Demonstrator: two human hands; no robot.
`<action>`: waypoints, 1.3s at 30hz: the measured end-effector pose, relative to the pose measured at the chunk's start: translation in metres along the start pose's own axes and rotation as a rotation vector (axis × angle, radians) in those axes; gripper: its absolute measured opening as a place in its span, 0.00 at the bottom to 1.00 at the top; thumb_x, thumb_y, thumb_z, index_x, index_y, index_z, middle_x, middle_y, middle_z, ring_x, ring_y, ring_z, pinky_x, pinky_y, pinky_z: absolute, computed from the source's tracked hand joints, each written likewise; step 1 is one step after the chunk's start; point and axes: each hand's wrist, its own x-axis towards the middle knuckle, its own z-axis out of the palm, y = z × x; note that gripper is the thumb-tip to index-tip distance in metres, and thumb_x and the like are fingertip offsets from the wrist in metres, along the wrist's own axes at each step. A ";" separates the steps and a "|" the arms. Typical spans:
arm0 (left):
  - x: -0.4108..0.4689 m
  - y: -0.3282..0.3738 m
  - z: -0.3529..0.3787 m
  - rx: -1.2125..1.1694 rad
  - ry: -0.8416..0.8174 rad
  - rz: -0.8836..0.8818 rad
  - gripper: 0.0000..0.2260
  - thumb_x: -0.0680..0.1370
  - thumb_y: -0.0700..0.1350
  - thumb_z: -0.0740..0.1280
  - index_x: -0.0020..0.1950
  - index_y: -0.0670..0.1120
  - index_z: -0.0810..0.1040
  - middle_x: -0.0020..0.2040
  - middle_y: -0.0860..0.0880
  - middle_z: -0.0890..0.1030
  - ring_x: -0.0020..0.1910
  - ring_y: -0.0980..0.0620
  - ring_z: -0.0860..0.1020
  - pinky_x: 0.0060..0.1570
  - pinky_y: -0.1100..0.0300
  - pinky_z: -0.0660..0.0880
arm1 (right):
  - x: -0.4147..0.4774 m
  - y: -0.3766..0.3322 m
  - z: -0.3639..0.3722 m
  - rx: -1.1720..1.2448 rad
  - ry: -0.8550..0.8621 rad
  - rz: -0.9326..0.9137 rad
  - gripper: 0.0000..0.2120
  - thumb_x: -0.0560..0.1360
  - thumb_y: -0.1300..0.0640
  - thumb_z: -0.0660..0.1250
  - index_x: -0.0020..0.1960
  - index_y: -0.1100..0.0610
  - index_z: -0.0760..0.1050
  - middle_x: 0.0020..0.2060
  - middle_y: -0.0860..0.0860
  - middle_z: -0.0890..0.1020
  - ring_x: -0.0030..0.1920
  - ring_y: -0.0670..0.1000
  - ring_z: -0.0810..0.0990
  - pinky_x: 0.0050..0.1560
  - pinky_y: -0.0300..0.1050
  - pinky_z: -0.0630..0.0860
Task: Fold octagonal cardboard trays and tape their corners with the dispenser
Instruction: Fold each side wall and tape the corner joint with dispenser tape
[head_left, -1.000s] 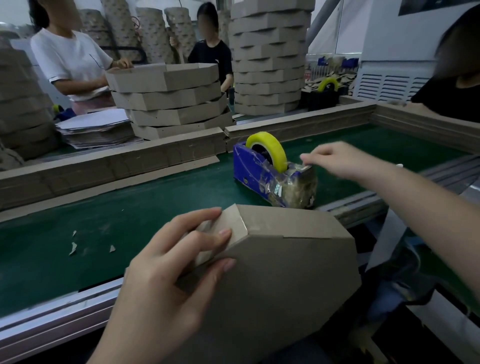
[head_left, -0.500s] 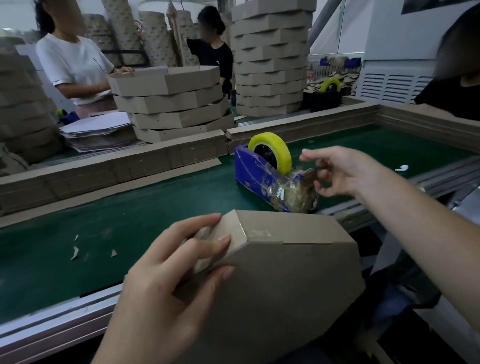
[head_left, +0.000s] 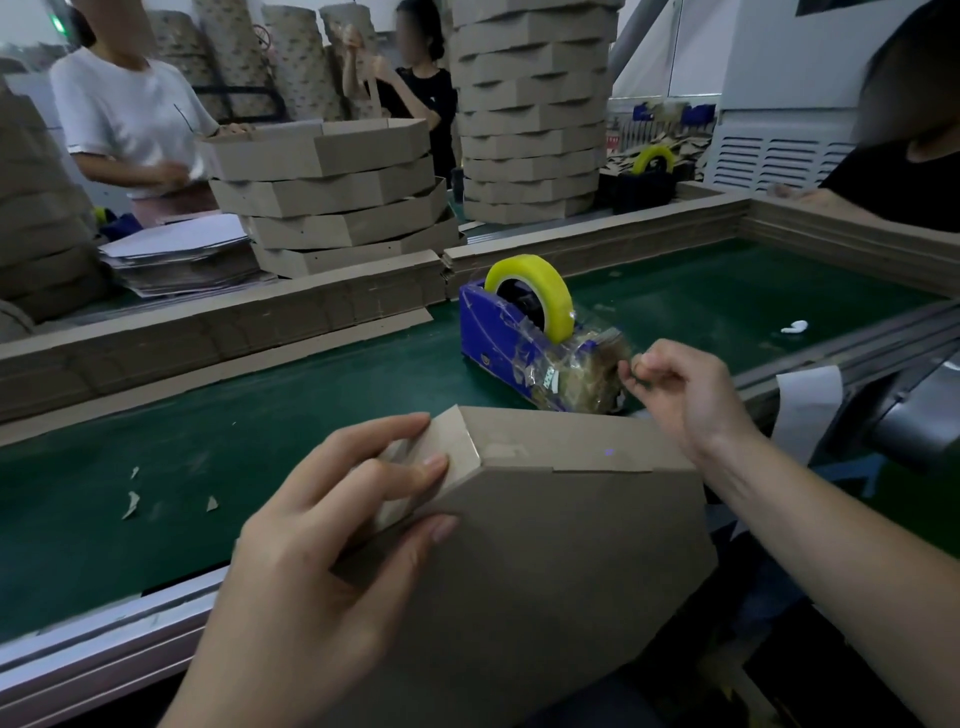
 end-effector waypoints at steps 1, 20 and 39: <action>0.000 0.000 0.000 0.001 -0.001 0.001 0.11 0.74 0.51 0.68 0.49 0.45 0.82 0.60 0.50 0.80 0.58 0.57 0.79 0.54 0.67 0.73 | -0.002 0.002 -0.003 -0.078 0.006 -0.001 0.23 0.75 0.72 0.58 0.23 0.58 0.69 0.24 0.50 0.68 0.29 0.46 0.71 0.46 0.44 0.75; -0.006 0.004 -0.003 0.010 0.050 -0.063 0.11 0.71 0.53 0.70 0.45 0.46 0.76 0.60 0.54 0.79 0.58 0.57 0.79 0.50 0.61 0.75 | -0.056 -0.086 0.135 -1.017 -1.045 0.099 0.11 0.74 0.57 0.70 0.32 0.52 0.81 0.32 0.44 0.78 0.33 0.47 0.68 0.34 0.36 0.66; -0.011 0.002 -0.007 0.099 -0.063 -0.047 0.21 0.75 0.55 0.66 0.66 0.48 0.78 0.57 0.52 0.78 0.56 0.51 0.78 0.52 0.57 0.75 | -0.049 -0.084 0.136 -1.254 -1.007 0.355 0.14 0.71 0.48 0.70 0.29 0.51 0.82 0.26 0.46 0.69 0.28 0.45 0.62 0.31 0.38 0.60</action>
